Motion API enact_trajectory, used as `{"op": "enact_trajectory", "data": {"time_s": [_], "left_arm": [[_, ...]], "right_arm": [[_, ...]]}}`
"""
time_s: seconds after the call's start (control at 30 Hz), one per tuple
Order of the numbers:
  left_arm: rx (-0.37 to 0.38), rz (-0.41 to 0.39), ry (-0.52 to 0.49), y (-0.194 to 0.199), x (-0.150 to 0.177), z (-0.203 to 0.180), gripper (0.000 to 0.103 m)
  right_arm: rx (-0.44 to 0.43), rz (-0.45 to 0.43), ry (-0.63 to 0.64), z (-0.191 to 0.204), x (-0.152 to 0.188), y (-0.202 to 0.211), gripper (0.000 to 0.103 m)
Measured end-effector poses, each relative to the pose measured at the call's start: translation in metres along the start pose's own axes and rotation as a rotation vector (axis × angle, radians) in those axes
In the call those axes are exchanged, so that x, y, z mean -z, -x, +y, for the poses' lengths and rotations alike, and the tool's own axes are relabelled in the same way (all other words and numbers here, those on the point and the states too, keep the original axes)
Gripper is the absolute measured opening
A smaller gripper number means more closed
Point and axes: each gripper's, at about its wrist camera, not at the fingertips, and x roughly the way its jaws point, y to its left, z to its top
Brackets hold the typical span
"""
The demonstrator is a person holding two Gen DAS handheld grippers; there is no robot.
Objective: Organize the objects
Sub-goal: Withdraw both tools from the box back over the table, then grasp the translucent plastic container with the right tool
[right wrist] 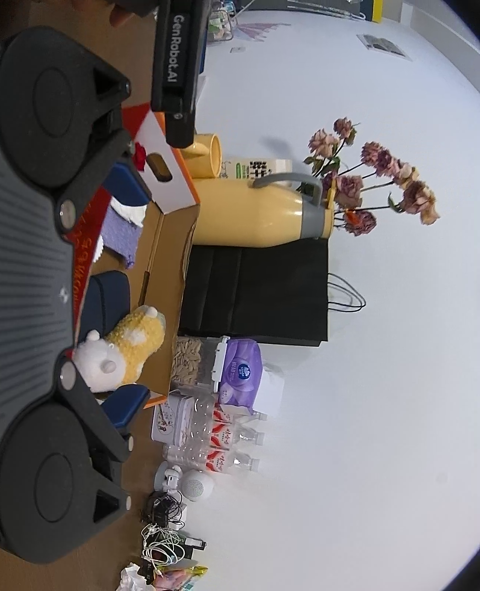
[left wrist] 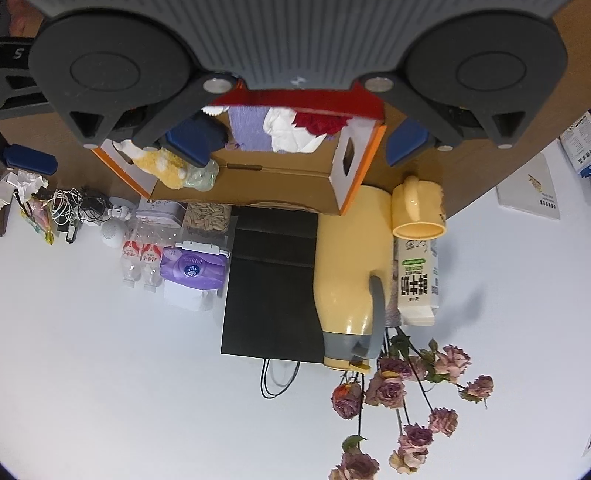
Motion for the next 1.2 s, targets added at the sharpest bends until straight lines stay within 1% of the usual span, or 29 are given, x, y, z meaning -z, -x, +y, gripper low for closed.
{"op": "enact_trajectory", "data": {"time_s": [0.2,0.5,0.63,0.8,1.03,1.2], "left_arm": [[-0.012,0.038,0.015,0.028,0.007,0.010,0.103],[-0.043,0.051,0.016,0.073,0.019,0.024,0.103],[-0.055,0.072,0.023,0.090,0.027,0.031,0.103],[-0.064,0.088,0.022,0.114,0.038,0.040,0.103],[-0.065,0.108,0.031,0.133,0.049,0.051,0.103],[-0.068,0.098,0.037,0.141,0.049,0.057,0.103]], "right_arm": [[-0.031,-0.015,-0.011,0.010,0.006,0.035,0.103],[-0.059,-0.001,-0.036,0.028,0.016,0.079,0.103],[-0.077,0.021,-0.031,0.040,0.024,0.096,0.103],[-0.093,0.073,-0.029,0.056,0.040,0.112,0.103],[-0.110,0.146,-0.015,0.077,0.056,0.116,0.103],[-0.117,0.202,-0.021,0.086,0.064,0.100,0.103]]}}
